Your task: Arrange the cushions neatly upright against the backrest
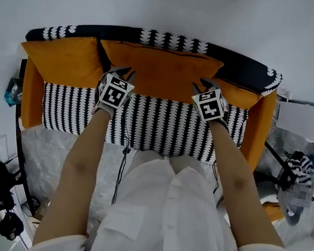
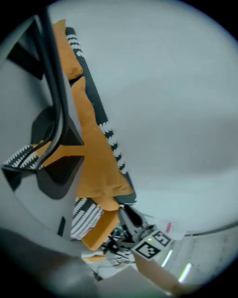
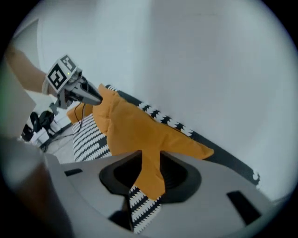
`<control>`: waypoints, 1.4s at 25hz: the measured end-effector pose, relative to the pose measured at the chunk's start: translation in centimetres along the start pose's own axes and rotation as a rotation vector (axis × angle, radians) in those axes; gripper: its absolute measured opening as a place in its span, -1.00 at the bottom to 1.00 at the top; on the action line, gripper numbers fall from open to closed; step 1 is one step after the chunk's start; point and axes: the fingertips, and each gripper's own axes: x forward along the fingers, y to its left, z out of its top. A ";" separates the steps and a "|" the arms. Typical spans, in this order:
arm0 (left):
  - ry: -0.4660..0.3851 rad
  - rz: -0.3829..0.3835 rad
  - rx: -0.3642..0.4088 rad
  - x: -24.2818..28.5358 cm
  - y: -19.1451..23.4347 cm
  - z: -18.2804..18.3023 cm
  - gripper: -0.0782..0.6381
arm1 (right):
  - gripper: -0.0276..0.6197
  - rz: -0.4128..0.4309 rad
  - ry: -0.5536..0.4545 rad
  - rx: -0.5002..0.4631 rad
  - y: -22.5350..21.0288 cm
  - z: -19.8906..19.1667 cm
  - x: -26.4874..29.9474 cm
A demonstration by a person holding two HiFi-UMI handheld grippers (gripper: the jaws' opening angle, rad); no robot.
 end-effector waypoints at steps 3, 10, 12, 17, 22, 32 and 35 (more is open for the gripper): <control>-0.198 -0.022 -0.165 -4.3 -1.4 3.1 -0.56 | -0.53 0.001 -0.123 0.153 -0.5 0.8 -4.9; -0.737 -0.107 -0.452 -16.3 -4.0 10.2 -0.48 | -0.69 0.083 -0.553 0.531 -1.3 3.7 -17.6; -0.835 -0.105 -0.431 -19.4 -5.1 11.8 -0.45 | -0.83 0.094 -0.660 0.564 -1.6 4.4 -21.1; -0.953 -0.048 -0.351 -24.6 -6.6 15.1 -0.34 | -0.89 0.055 -0.800 0.568 -2.8 5.3 -27.1; -0.961 0.011 -0.245 -27.2 -7.5 16.7 -0.36 | -0.89 -0.021 -0.857 0.511 -4.0 5.5 -30.8; -1.009 0.026 -0.179 -29.7 -7.8 19.3 -0.56 | -0.90 -0.174 -0.908 0.286 -4.7 7.4 -36.4; -1.008 0.005 -0.172 -29.2 -8.5 19.9 -0.56 | -0.90 -0.189 -0.920 0.261 -4.7 7.6 -37.2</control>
